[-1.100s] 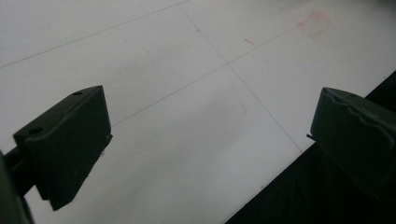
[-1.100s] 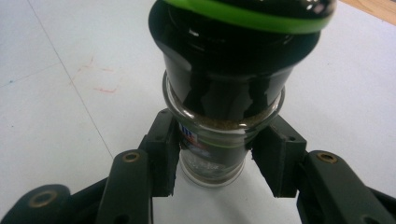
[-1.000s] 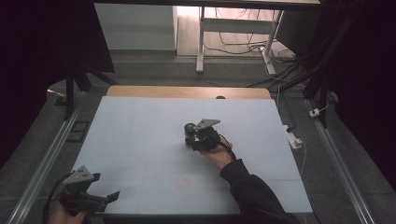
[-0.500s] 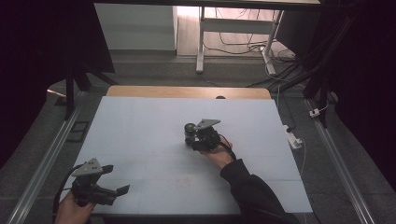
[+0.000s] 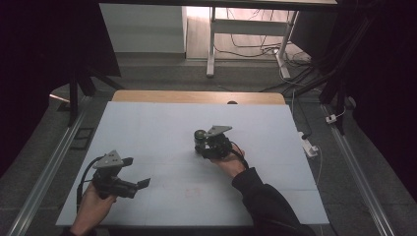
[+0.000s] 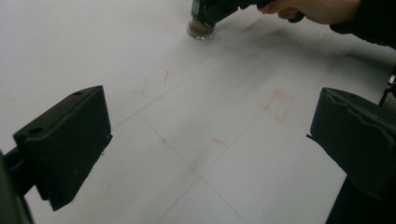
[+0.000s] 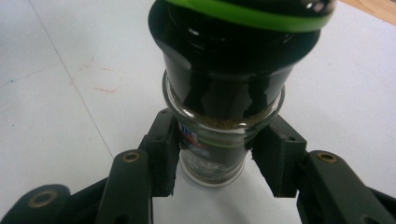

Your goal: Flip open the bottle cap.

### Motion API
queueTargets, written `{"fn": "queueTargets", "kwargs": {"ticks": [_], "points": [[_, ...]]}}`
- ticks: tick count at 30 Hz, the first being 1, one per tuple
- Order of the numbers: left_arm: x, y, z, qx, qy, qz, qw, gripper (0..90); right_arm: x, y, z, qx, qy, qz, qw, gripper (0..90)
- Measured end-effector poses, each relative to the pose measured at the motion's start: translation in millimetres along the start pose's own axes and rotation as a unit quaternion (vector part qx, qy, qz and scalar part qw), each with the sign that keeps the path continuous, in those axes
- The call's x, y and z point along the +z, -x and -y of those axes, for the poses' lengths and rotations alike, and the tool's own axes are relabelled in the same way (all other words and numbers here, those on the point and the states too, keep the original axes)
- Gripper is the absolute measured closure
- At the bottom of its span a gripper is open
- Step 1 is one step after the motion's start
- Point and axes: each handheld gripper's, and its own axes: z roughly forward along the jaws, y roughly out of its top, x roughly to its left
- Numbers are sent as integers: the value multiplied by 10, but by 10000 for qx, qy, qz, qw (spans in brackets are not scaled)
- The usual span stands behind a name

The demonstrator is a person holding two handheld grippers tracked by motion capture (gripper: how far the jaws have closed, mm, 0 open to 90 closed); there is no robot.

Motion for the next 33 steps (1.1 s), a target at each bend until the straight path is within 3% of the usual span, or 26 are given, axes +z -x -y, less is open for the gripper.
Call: {"fn": "queueTargets", "kwargs": {"ticks": [16,24,33], "points": [[561,27,-490,449,-289,35,9986,0,0,0,-6,-15,-20,-8,10000,525],[810,17,-644,601,-278,101,9978,0,0,2,-7,-22,-24,-15,10000,525],[980,-26,-756,690,-307,112,9971,0,0,1,-8,-12,-24,-19,10000,526]]}}
